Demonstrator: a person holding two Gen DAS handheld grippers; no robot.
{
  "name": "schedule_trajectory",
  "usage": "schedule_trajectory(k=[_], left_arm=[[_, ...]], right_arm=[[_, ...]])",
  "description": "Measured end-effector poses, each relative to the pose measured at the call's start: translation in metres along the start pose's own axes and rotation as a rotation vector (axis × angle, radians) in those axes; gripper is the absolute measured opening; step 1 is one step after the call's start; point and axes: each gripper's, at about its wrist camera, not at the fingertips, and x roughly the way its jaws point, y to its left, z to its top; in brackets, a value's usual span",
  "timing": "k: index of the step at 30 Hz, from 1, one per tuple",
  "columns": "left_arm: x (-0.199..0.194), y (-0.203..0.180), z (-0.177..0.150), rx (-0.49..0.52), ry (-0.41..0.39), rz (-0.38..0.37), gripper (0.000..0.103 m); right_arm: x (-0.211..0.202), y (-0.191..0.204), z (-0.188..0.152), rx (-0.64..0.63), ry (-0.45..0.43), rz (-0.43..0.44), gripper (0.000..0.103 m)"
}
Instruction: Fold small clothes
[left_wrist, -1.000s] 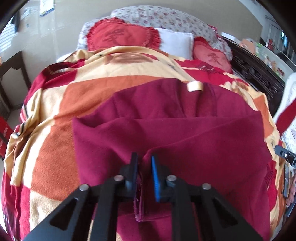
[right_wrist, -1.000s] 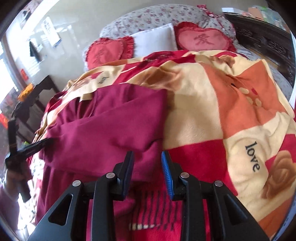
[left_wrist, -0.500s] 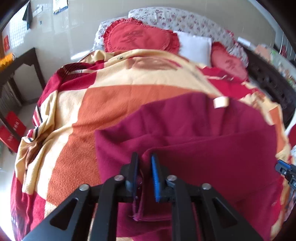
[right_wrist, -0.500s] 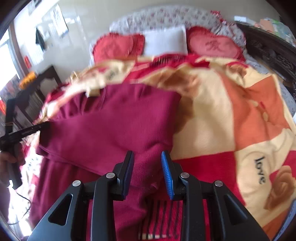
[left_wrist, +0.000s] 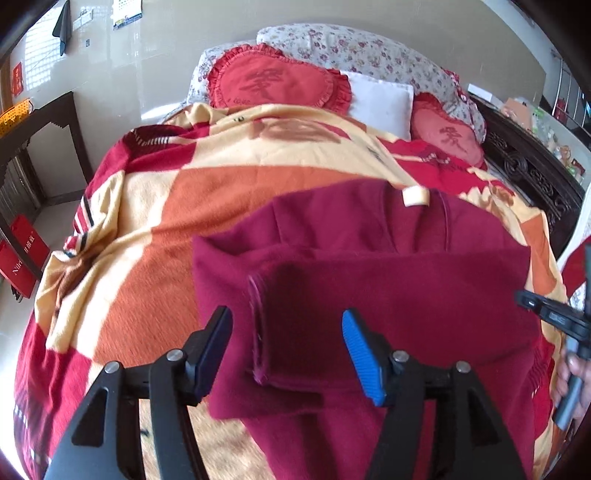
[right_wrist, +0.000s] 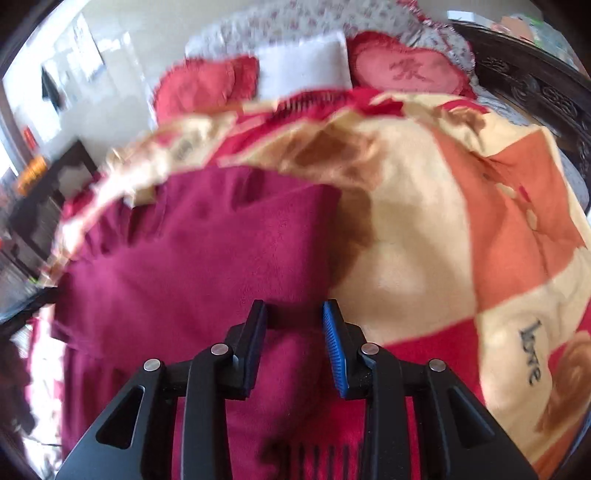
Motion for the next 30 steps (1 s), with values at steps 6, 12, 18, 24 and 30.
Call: schedule_trajectory(k=[6,12,18,24,30], left_arm=[[-0.016,-0.002,-0.017,-0.013,0.013,-0.016,0.072],[-0.035,-0.004,-0.032,-0.022,-0.006,-0.016,0.073],[-0.046,-0.005,-0.053,-0.026,-0.003,-0.015,0.079],[-0.045,0.005,-0.078,-0.05,0.05,-0.006,0.081],[-0.046,0.013,-0.093,-0.074,0.065,0.026,0.081]], right_arm=[[-0.017,-0.008,-0.009,0.02,-0.034,0.005,0.013],[-0.045,-0.045,-0.052,0.044,-0.067,-0.092,0.014],[-0.058,-0.066,-0.078,0.054,-0.031,-0.059,0.014],[-0.063,-0.048,-0.083,0.038,-0.006,0.063,0.018],[-0.05,-0.024,-0.068,0.064,-0.031,0.139,0.023]])
